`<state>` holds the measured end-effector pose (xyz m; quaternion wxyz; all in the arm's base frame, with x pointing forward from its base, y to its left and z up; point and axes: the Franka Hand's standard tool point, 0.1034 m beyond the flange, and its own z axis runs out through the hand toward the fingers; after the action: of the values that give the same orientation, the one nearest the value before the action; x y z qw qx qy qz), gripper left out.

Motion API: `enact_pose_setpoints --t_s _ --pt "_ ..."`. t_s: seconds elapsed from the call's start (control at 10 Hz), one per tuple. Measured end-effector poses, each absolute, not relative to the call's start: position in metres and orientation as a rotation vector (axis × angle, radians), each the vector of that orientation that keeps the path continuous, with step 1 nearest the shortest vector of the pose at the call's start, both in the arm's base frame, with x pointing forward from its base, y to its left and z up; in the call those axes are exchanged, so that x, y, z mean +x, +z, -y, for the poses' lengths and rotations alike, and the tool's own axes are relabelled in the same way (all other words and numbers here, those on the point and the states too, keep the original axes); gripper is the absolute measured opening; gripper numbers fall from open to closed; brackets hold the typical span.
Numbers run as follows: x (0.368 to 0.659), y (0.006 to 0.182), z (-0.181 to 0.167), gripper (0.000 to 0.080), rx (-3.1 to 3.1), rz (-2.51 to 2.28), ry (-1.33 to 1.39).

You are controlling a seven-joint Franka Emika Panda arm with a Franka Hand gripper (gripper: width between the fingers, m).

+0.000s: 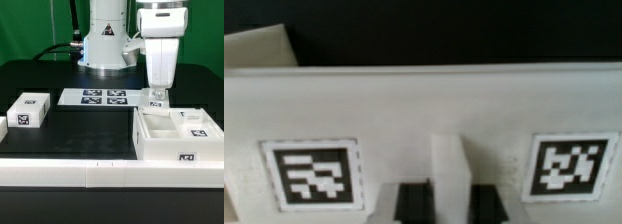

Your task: Assemble cabinet

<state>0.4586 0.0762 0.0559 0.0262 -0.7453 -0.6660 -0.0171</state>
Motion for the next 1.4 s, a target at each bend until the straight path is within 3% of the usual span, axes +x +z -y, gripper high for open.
enact_pose_setpoints --t_s 0.6,1.1,1.4 --pt "0.46 0.057 -0.072 0.0071 -2.252 2.114 -0.05" --pt "0.499 0.057 -0.069 0.0071 -2.221 2.146 -0.084" --pt "0.503 0.057 -0.069 0.0071 -2.226 2.142 -0.091"
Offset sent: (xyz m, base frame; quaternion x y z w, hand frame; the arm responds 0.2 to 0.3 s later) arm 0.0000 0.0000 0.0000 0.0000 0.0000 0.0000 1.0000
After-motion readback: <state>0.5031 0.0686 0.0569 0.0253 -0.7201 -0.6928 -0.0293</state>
